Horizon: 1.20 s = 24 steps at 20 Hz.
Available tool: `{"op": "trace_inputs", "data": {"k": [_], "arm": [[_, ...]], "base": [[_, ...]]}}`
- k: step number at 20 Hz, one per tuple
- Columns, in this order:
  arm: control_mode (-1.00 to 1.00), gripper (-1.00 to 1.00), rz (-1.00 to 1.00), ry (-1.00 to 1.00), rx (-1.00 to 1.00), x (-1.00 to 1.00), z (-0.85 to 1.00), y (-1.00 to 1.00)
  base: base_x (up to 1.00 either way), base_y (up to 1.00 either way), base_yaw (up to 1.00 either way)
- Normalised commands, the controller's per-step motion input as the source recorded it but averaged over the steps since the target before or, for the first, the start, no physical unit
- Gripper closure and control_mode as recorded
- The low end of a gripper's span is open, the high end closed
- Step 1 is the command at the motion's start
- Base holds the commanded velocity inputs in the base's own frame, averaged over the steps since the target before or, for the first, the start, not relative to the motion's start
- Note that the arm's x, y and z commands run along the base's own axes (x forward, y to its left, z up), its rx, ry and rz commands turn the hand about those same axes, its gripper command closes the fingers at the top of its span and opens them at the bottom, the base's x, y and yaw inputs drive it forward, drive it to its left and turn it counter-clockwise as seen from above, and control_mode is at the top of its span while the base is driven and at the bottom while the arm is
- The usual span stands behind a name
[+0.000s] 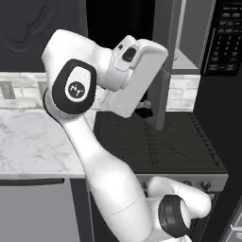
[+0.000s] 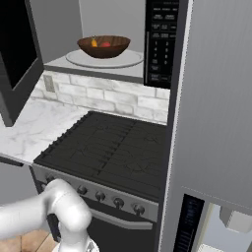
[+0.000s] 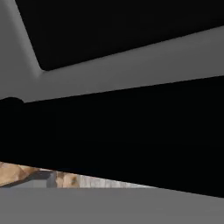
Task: Place the bowl containing the bell pepper and carrot in the microwave. Close the microwave door and press the start button to microwave the meal.
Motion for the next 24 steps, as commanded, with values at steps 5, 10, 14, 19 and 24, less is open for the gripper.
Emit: {"op": "trace_inputs", "data": {"k": [5,10,14,19,24], "arm": [[-1.00,-1.00,0.30,0.28,0.00,1.00,-0.09,-0.43],[-1.00,-1.00,0.23,0.34,0.00,1.00,0.00,-0.11],[-1.00,-1.00,0.19,0.31,0.00,1.00,0.00,-0.01],[-1.00,-1.00,0.10,0.27,0.00,1.00,0.00,-0.10],[-1.00,-1.00,0.02,0.24,-0.01,1.00,0.00,-0.18]], "base": [[0.00,0.00,0.00],[0.00,0.00,0.00],[0.00,0.00,0.00],[0.00,0.00,0.00],[0.00,0.00,0.00]]}}
